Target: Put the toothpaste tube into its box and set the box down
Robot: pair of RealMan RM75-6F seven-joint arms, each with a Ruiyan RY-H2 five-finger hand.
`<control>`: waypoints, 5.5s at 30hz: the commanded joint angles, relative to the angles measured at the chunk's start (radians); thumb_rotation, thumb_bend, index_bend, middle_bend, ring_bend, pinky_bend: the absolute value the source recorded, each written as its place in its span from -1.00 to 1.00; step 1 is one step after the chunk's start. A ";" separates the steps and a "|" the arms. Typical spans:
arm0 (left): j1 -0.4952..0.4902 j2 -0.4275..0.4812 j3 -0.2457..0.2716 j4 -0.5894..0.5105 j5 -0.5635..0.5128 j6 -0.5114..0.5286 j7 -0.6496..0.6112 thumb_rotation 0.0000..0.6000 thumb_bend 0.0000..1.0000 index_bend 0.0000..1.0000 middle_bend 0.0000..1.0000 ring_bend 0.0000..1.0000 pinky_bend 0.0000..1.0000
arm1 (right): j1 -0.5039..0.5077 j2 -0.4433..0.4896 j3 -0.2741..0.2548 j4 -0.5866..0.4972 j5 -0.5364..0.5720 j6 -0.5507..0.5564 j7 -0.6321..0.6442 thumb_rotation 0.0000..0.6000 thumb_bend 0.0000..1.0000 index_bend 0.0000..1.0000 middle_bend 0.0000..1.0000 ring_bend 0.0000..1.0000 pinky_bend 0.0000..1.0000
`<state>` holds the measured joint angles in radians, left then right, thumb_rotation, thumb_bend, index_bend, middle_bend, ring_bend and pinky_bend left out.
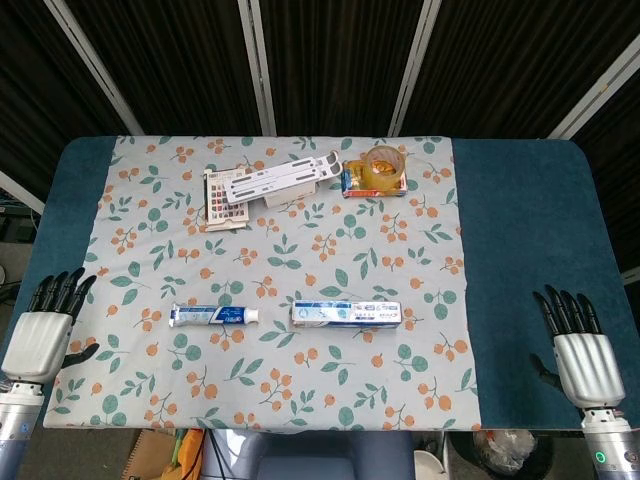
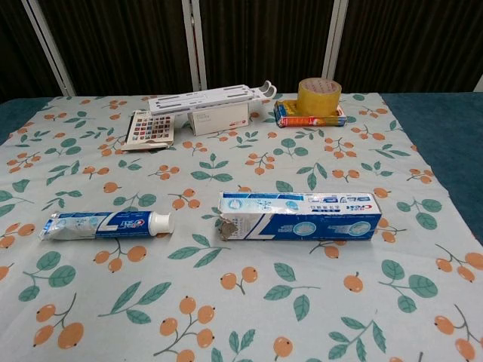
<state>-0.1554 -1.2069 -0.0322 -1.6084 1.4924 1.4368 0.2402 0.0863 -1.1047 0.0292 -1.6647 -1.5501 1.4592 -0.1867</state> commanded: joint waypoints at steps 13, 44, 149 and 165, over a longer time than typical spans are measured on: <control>0.001 -0.002 0.000 -0.001 -0.004 -0.002 0.004 1.00 -1.00 -1.00 -1.00 -1.00 -0.96 | 0.006 0.004 -0.003 -0.018 -0.006 -0.010 0.010 1.00 -0.45 -1.00 -1.00 -1.00 -1.00; 0.002 0.022 -0.004 -0.026 -0.038 -0.024 -0.014 1.00 -1.00 -1.00 -1.00 -1.00 -0.96 | 0.413 -0.390 0.148 -0.181 0.460 -0.428 -0.393 1.00 -0.45 -1.00 -0.96 -1.00 -1.00; -0.388 -0.315 -0.085 -0.053 -0.440 -0.315 0.488 1.00 -0.80 -0.21 -0.17 -0.23 -0.11 | 0.394 -0.317 0.154 -0.116 0.349 -0.244 -0.074 1.00 -0.30 -0.06 0.01 -0.09 -0.22; -0.415 -0.393 -0.079 0.073 -0.502 -0.341 0.486 1.00 -0.79 -0.19 -0.15 -0.23 -0.11 | 0.390 -0.318 0.153 -0.113 0.360 -0.240 -0.085 1.00 -0.30 -0.05 0.01 -0.09 -0.22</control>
<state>-0.5685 -1.5949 -0.1127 -1.5413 0.9951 1.0992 0.7272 0.4765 -1.4232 0.1819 -1.7782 -1.1901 1.2190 -0.2715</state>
